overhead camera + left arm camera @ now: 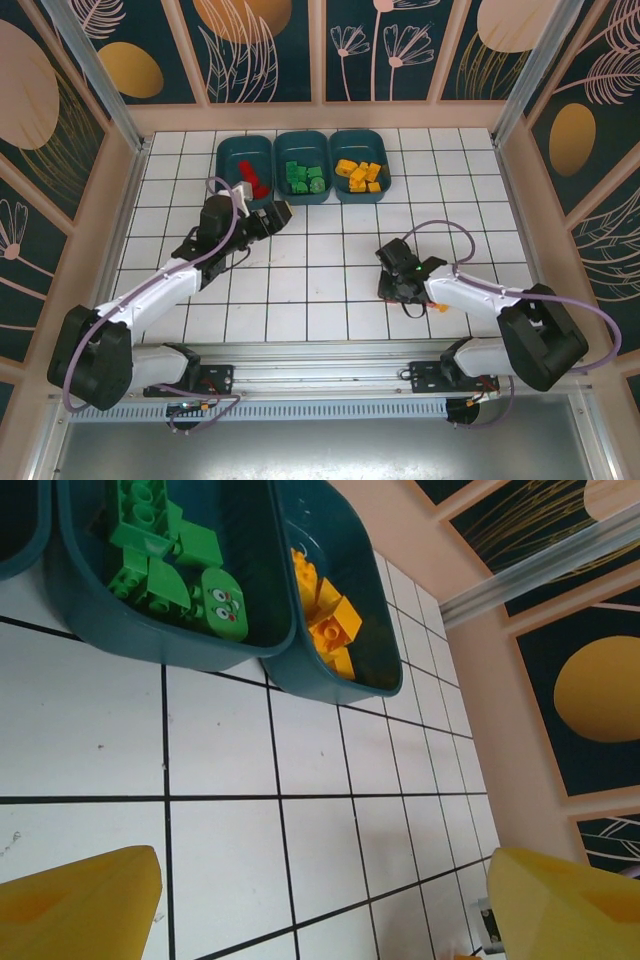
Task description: Sort the legos into containers by color
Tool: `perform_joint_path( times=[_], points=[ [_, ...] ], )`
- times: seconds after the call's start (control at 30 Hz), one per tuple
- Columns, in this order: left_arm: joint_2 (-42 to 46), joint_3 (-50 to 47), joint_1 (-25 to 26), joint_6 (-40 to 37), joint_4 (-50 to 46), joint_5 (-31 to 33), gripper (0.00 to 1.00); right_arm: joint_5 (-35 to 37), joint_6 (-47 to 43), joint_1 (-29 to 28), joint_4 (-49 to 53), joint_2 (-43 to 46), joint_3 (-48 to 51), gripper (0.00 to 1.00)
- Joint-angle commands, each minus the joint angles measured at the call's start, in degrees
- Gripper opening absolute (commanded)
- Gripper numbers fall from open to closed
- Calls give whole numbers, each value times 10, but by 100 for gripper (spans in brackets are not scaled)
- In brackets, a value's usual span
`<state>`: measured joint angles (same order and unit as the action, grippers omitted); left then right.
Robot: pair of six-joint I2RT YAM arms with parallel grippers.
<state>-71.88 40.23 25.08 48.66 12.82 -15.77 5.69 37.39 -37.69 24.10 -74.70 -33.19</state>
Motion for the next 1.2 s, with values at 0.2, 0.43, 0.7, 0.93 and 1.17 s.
perform_joint_path(
  times=[0.2,0.43,0.7,0.93,1.17],
  points=[
    [90,-53,-23,62,-124,258,96,21,-65,-72,-122,-97,-202,27],
    [100,-162,-145,123,-109,135,99,-15,-148,-100,-234,-283,-408,27],
    [86,-185,-145,110,-124,92,98,-76,-223,-83,-223,-501,-685,27],
    [108,-184,-145,105,-129,90,99,-115,-237,-62,-169,-622,-859,34],
    [127,-175,-145,93,-125,75,98,-118,-240,-57,-85,-713,-1046,57]
  ],
)
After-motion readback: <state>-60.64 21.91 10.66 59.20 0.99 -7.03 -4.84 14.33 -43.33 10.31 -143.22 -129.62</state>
